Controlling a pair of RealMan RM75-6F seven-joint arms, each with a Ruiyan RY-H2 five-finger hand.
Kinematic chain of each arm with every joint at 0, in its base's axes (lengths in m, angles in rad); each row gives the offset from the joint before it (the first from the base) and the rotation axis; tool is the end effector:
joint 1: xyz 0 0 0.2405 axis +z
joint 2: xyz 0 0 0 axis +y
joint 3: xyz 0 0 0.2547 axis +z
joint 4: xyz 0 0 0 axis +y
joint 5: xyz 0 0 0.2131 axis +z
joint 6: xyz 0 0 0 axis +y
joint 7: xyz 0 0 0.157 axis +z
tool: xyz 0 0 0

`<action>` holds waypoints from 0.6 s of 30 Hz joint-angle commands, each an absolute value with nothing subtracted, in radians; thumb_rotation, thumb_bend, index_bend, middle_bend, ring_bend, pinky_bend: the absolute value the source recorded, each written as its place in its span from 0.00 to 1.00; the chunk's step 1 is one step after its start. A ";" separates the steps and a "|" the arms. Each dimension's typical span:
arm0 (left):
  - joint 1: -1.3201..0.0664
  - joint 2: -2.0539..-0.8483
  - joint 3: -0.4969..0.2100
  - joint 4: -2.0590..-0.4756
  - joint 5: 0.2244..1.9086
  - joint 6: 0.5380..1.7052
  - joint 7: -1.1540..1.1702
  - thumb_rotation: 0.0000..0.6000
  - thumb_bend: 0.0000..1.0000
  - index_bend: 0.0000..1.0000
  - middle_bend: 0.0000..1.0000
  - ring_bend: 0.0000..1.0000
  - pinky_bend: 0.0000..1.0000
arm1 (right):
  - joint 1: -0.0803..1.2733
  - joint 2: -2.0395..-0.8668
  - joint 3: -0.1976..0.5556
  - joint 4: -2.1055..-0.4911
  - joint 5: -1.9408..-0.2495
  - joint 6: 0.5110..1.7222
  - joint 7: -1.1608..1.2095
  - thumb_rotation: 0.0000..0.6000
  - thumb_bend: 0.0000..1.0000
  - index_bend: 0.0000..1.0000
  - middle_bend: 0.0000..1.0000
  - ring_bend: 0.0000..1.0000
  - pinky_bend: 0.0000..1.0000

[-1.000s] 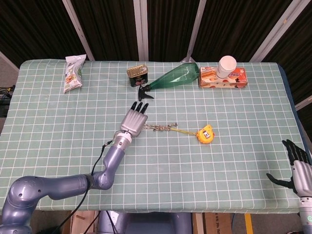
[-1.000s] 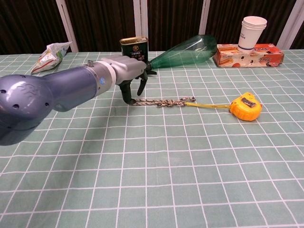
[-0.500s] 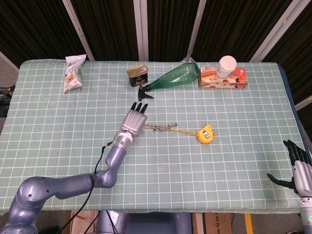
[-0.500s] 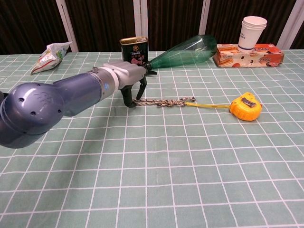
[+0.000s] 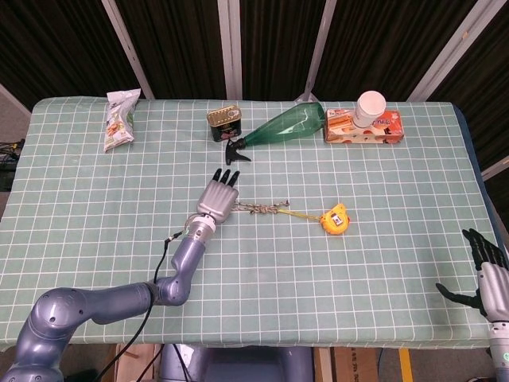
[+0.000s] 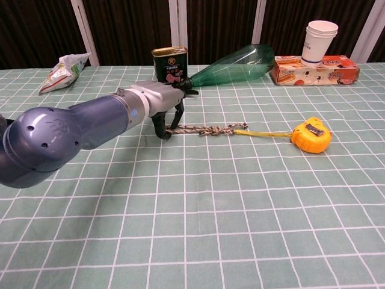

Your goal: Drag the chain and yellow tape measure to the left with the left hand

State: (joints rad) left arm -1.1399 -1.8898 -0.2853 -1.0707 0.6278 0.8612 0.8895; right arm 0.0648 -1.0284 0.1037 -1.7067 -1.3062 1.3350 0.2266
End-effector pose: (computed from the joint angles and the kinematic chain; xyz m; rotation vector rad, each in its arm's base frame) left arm -0.0482 0.4209 -0.1047 -1.9274 -0.6606 -0.6201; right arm -0.3331 -0.1947 0.1726 1.1457 -1.2327 0.9333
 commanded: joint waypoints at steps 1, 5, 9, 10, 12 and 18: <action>-1.141 -1.890 -0.284 -1.067 0.625 0.861 0.889 1.00 0.46 0.55 0.00 0.00 0.00 | 0.065 -1.028 0.103 -1.707 -1.306 1.334 0.227 1.00 0.18 0.00 0.00 0.00 0.00; -1.144 -1.891 -0.280 -1.061 0.620 0.857 0.891 1.00 0.46 0.55 0.00 0.00 0.00 | 0.065 -1.028 0.104 -1.708 -1.304 1.333 0.228 1.00 0.18 0.00 0.00 0.00 0.00; -1.147 -1.892 -0.279 -1.060 0.624 0.858 0.882 1.00 0.48 0.55 0.00 0.00 0.00 | 0.065 -1.028 0.104 -1.708 -1.304 1.333 0.226 1.00 0.18 0.00 0.00 0.00 0.00; -1.147 -1.892 -0.279 -1.060 0.625 0.858 0.880 1.00 0.48 0.55 0.00 0.00 0.00 | 0.065 -1.028 0.104 -1.708 -1.304 1.332 0.225 1.00 0.18 0.00 0.00 0.00 0.00; -1.148 -1.891 -0.278 -1.061 0.626 0.858 0.878 1.00 0.48 0.54 0.00 0.00 0.00 | 0.065 -1.028 0.104 -1.708 -1.304 1.332 0.225 1.00 0.18 0.00 0.00 0.00 0.00; -1.151 -1.884 -0.276 -1.068 0.627 0.859 0.877 1.00 0.50 0.54 0.00 0.00 0.00 | 0.065 -1.029 0.105 -1.708 -1.302 1.331 0.225 1.00 0.18 0.00 0.00 0.00 0.00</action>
State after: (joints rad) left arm -1.1510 -1.8843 -0.2761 -1.0683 0.6267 0.8593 0.8765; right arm 0.0648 -1.0285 0.1050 -1.7083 -1.3025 1.3311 0.2246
